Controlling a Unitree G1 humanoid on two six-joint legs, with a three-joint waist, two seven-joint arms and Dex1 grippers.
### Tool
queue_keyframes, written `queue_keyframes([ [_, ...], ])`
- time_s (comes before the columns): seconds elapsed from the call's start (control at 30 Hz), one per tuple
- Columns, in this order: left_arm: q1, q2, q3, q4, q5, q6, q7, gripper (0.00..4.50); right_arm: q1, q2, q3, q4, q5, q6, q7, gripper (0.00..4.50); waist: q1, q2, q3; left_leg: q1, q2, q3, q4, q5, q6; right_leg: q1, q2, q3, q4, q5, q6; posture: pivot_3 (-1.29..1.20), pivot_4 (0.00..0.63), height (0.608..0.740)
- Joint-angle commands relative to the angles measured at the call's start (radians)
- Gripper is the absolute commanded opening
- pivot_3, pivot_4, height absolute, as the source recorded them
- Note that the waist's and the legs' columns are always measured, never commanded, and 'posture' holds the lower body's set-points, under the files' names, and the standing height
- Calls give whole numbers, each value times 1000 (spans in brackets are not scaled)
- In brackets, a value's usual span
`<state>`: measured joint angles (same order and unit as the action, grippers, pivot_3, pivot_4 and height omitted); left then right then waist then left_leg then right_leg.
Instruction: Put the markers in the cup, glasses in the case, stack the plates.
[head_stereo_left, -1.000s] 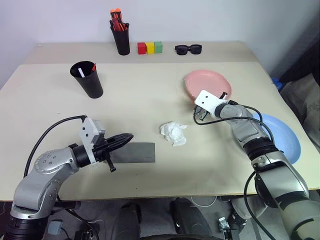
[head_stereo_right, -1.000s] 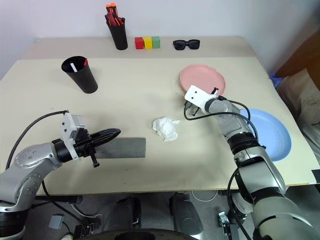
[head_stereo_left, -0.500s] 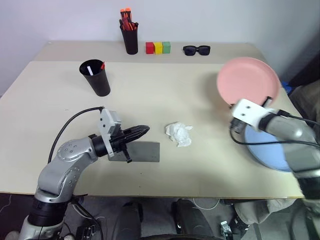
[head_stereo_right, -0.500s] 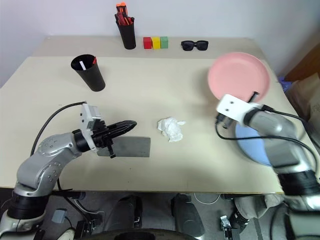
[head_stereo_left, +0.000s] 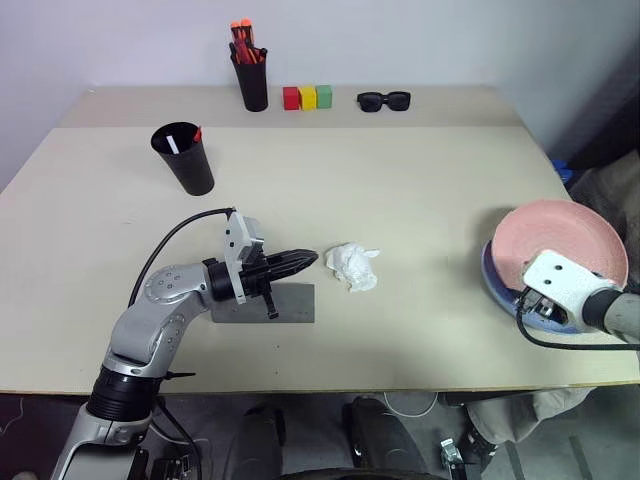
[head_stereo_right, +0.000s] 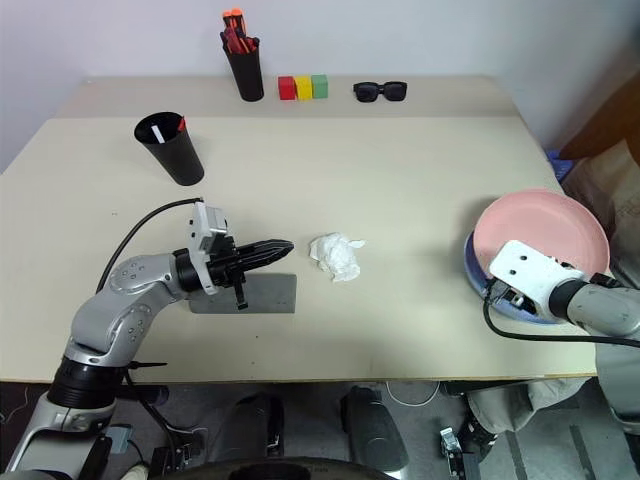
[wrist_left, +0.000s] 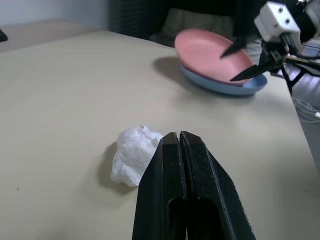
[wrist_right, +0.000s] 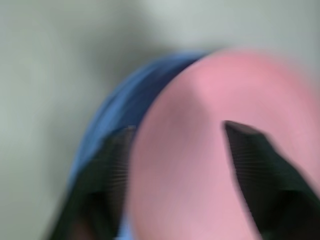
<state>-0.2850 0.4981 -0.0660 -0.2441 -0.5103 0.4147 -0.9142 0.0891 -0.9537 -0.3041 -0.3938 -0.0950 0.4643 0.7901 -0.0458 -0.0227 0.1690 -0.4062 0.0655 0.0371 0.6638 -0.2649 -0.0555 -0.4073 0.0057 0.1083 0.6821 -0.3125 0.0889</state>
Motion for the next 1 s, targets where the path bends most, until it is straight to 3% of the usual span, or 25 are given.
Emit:
queue_keyframes([
  [0.03, 4, 0, 13, -15, 4, -25, -1, 0, -106, 68, 7, -97, 119, 88, -3, 3432, 0, 0, 0, 0, 0, 0, 0, 0, 0, 0, 0, 0, 0, 0, 0, 0, 150, 740],
  [0.23, 40, 10, 38, -35, 12, -31, 26, 0, -235, 227, 228, -171, 211, 194, -28, 3432, 3, 0, 0, -1, 0, -2, -1, 0, 0, 0, 0, -1, 0, 0, 0, 0, 150, 740],
  [0.37, 77, 33, 70, -57, 15, -31, 45, 0, -270, 307, 397, -114, 157, 168, -79, 3432, 2, -1, 0, -1, 0, -1, 0, 0, 0, 0, 0, -1, 0, 0, 0, 0, 150, 740],
  [0.77, 128, 56, 110, -92, 9, -25, 76, 0, -371, 454, 522, 73, 117, 77, -160, 3432, 2, -1, 0, -1, 0, -1, 0, 0, 0, -1, 0, -1, 0, 0, 0, 0, 150, 740],
  [0.87, 129, 52, 107, -94, 9, -24, 81, 0, -386, 479, 535, 86, 126, 74, -159, 2663, 2, -1, 0, -1, 0, -1, 0, 0, 0, -1, -1, -1, 0, 0, 0, 0, 150, 740],
  [1.0, 132, 50, 105, -91, 11, -29, 82, 0, -377, 481, 523, 74, 132, 82, -158, 609, 2, -1, 0, -1, 0, -1, 0, 0, 0, -1, 0, -1, 0, 0, 0, 0, 150, 740],
])
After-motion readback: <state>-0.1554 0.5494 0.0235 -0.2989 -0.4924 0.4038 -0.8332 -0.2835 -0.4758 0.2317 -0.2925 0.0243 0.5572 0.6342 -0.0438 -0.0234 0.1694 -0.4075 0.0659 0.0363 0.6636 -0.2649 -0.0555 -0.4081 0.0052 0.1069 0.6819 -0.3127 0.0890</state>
